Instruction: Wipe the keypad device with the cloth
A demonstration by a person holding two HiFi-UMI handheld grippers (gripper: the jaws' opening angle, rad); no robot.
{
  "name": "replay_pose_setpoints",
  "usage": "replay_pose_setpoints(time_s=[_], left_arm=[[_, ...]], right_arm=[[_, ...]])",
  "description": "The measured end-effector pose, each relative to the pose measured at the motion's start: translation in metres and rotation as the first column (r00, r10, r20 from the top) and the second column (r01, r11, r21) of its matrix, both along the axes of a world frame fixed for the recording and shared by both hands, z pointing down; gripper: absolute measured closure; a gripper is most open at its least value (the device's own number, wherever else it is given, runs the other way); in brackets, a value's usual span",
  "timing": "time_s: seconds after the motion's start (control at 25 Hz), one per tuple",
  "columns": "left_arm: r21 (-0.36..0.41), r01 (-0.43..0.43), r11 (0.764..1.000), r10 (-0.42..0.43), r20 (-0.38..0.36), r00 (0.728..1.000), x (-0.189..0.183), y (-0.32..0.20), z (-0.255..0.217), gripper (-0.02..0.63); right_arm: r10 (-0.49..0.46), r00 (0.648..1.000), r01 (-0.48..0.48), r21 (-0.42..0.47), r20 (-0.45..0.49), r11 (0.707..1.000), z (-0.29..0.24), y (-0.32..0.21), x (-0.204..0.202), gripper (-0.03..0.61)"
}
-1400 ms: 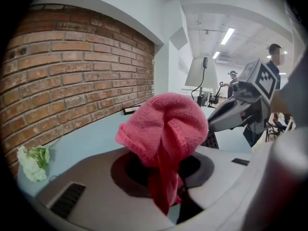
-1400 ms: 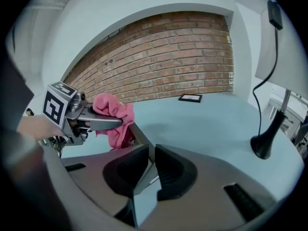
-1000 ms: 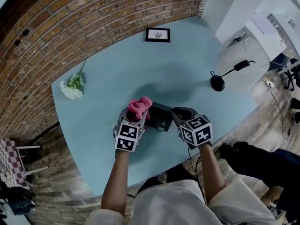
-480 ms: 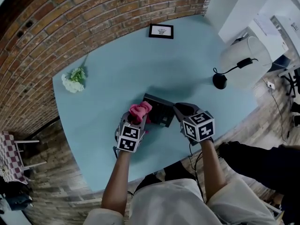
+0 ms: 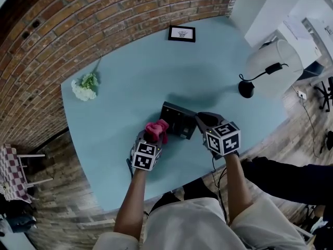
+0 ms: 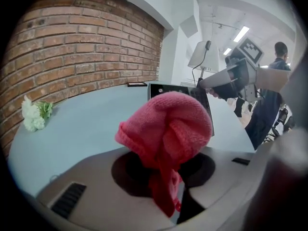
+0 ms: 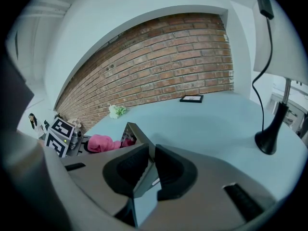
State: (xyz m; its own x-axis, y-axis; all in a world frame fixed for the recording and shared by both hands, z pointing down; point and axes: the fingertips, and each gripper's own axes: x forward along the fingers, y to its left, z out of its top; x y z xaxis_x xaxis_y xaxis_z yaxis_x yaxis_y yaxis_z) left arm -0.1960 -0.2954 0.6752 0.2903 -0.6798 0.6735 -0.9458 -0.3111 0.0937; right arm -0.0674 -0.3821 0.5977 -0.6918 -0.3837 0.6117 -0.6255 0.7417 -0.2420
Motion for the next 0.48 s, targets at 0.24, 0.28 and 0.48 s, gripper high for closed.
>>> replay_pose_setpoints(time_s=[0.24, 0.28, 0.48], left_arm=[[-0.034, 0.014, 0.999, -0.016, -0.053, 0.998, -0.006, 0.009, 0.005, 0.468], [-0.027, 0.024, 0.999, -0.025, -0.065, 0.998, -0.009, 0.009, 0.000, 0.469], [0.125, 0.058, 0.990, -0.037, -0.169, 0.985, -0.010, -0.012, -0.066, 0.469]], right_arm=[[0.022, 1.000, -0.022, 0.007, -0.002, 1.000, 0.001, -0.001, 0.001, 0.506], [0.024, 1.000, -0.024, 0.006, -0.002, 1.000, 0.001, -0.001, 0.000, 0.506], [0.033, 0.999, -0.032, 0.015, -0.009, 0.999, 0.000, 0.000, 0.001, 0.506]])
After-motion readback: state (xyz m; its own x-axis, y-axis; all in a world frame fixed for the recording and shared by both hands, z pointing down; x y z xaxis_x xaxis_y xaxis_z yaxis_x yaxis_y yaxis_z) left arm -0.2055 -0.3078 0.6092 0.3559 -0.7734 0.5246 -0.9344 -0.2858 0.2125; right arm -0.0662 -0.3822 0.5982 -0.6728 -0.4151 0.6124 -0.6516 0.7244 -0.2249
